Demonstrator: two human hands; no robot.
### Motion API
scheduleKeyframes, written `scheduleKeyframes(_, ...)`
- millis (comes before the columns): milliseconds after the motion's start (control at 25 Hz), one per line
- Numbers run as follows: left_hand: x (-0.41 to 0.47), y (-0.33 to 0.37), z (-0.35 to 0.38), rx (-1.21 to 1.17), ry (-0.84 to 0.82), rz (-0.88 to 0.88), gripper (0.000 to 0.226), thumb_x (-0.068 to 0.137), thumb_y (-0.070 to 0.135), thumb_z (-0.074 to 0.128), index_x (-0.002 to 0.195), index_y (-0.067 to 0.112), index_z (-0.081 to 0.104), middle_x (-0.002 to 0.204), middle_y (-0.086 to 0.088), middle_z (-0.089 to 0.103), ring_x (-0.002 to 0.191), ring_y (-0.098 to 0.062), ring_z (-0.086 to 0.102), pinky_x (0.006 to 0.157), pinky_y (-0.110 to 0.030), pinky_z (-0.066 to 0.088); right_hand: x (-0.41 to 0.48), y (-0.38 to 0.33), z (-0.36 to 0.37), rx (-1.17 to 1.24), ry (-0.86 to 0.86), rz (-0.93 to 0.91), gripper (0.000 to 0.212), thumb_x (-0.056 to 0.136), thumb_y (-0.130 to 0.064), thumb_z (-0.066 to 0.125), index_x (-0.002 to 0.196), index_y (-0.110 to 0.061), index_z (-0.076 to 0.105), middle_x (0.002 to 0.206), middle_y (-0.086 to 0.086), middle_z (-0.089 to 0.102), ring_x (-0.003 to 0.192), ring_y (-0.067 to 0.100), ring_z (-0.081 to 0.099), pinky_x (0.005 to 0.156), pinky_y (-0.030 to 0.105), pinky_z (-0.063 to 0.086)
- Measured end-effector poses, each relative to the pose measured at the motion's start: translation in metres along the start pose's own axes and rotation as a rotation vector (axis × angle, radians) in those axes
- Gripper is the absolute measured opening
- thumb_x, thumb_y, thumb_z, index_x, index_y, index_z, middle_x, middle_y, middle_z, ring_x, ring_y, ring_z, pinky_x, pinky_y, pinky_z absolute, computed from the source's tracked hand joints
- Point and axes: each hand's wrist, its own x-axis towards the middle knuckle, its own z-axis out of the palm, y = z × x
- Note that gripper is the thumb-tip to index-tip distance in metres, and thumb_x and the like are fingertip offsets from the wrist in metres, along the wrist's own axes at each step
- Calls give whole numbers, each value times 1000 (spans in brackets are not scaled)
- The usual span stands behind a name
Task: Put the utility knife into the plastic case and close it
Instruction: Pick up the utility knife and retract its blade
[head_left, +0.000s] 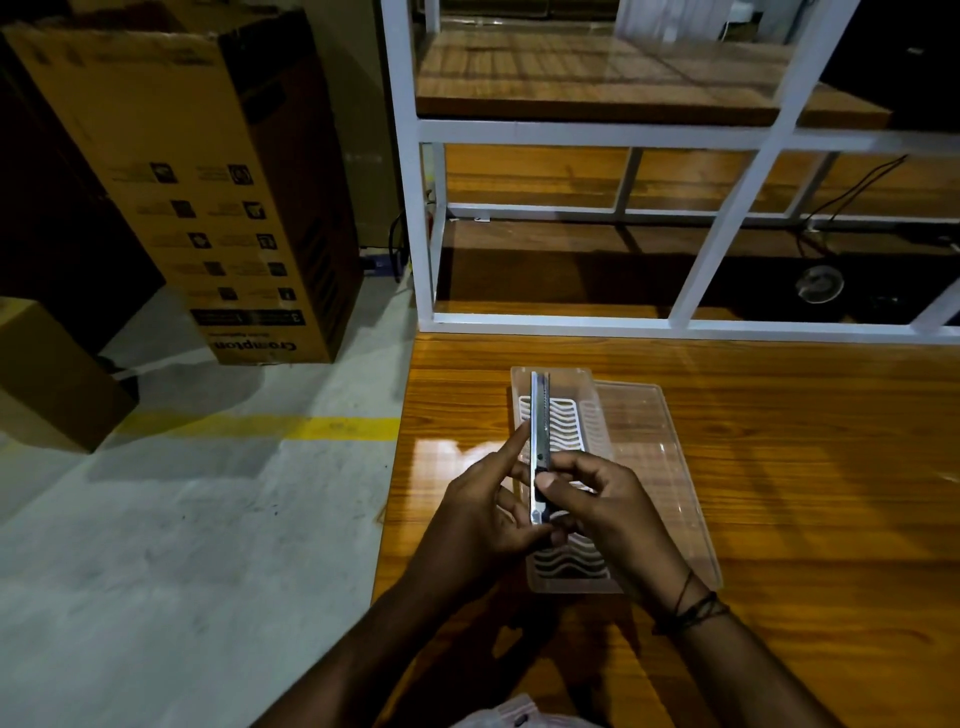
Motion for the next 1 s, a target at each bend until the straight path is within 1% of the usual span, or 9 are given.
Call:
scheduleKeyframes(120,6,4,5,-81,42,-9,92,77,30,90,156,33,42,126,10,63,102,-9,68,84,-23,60,5,-3,-7,-14,45,12,14,90,-5,68,94,-15,78,88,12,75,75,22,72,55,31,55)
scheduleKeyframes(240,19,7,14,-245,122,-136,45,91,31,70,136,35,62,123,6,69,101,-13,72,87,-41,64,9,-8,-14,7,51,-16,18,92,-1,65,99,-13,75,85,10,77,72,18,72,55,29,56)
scheduleKeyframes(320,28,6,16,-292,166,-221,29,95,28,63,123,31,72,114,3,76,96,-17,76,87,-50,63,9,-7,-18,-22,55,-45,19,92,0,65,104,-11,75,82,7,77,72,15,73,54,28,56)
scheduleKeyframes(480,37,7,19,-349,183,-337,25,88,27,73,110,16,77,96,-4,79,86,-24,79,85,-53,63,6,3,-20,-75,52,-51,23,90,0,67,109,-11,75,79,4,76,73,15,72,55,27,55)
scheduleKeyframes(560,38,6,22,-355,189,-360,25,83,29,76,104,17,77,92,-4,80,85,-23,79,84,-50,64,5,7,-20,-96,58,-58,24,89,-1,69,108,-13,75,80,6,77,74,17,72,56,28,55)
scheduleKeyframes(680,39,3,25,-373,182,-362,11,90,16,78,101,17,77,88,-5,80,82,-21,78,81,-45,65,4,11,-21,-113,76,-81,25,89,0,69,110,-12,76,81,13,76,70,20,69,56,29,55)
scheduleKeyframes(800,39,2,27,-354,184,-361,10,91,9,76,100,12,75,86,-6,79,75,-12,76,76,-36,64,3,12,-21,-123,67,-90,27,88,3,69,109,-13,76,72,5,74,62,15,64,56,28,53)
scheduleKeyframes(880,39,1,28,-309,197,-364,11,90,9,76,101,11,75,87,-4,79,77,-14,76,78,-37,64,3,14,-20,-139,64,-98,30,88,4,68,109,-16,76,69,1,73,59,11,62,58,25,52)
scheduleKeyframes(1000,39,0,29,-256,207,-362,10,91,11,75,101,12,74,87,-1,79,80,-15,77,79,-38,65,5,16,-18,-206,61,-124,35,89,1,68,109,-26,76,81,-3,78,68,8,67,64,25,53)
